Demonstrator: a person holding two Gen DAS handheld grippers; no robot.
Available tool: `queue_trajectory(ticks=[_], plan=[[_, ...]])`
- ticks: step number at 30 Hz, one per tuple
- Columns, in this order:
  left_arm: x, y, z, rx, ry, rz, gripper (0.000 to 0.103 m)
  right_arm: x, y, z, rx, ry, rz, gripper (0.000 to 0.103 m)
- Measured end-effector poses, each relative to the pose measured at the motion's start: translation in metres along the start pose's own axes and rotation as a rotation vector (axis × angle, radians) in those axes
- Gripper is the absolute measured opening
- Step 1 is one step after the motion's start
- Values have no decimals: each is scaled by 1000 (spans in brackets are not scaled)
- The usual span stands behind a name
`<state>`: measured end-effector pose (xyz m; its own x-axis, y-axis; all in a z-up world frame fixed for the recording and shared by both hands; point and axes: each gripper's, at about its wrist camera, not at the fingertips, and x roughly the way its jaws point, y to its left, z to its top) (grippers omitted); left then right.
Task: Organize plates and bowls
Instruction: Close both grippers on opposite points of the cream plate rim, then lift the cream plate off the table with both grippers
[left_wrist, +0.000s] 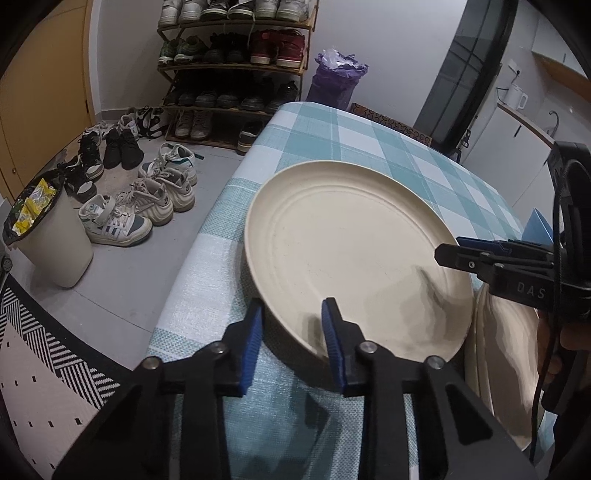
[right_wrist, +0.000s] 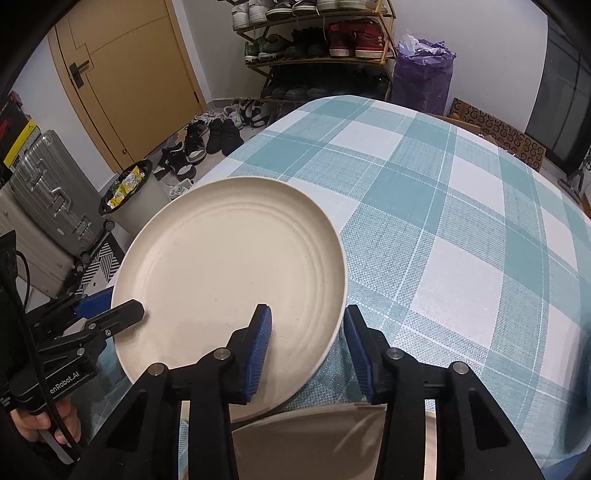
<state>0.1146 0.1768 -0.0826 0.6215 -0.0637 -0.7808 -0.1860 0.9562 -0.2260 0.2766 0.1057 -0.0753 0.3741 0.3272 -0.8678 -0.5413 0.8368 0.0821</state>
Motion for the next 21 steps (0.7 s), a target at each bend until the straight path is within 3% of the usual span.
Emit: queue_trajectory(ticks=[8,21], plan=[[-2,-2,-1,15,-12,23,28,0,-3,0,0,-9,-31,28],[-11,1,0,8,-38,33,26,-6,0,1,-3,-44,-34,25]])
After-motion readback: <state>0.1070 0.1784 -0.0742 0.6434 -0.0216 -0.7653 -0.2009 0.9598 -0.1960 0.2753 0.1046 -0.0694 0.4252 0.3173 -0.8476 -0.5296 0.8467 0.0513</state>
